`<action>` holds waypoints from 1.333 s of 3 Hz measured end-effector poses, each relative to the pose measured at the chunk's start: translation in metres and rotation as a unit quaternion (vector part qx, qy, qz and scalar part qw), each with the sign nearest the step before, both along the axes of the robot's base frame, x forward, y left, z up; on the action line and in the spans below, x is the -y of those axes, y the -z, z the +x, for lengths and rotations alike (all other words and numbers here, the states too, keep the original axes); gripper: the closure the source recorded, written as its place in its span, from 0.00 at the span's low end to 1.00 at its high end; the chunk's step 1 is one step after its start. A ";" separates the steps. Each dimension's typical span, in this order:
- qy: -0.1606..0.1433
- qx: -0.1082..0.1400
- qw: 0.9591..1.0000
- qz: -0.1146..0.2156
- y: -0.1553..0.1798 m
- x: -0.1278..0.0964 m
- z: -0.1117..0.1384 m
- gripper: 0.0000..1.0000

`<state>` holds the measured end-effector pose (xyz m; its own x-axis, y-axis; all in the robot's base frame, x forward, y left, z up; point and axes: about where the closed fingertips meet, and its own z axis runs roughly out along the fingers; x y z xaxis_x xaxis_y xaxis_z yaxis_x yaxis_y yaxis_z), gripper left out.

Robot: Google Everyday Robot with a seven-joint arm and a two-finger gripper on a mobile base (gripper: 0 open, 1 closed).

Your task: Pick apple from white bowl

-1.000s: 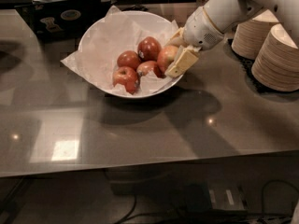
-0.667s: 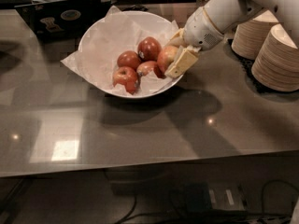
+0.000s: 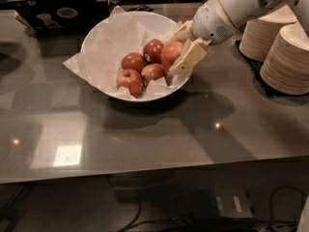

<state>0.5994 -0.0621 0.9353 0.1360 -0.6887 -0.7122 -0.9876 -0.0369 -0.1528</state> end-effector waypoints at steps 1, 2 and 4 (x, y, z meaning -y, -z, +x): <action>-0.022 0.013 0.999 0.027 -0.026 -0.007 -0.011 1.00; -0.051 0.033 0.997 0.047 -0.052 -0.016 -0.028 1.00; -0.082 0.059 0.993 0.064 -0.073 -0.026 -0.042 1.00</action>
Offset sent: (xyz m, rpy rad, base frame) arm -0.0518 0.0216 0.0852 0.1336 -0.1142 0.1710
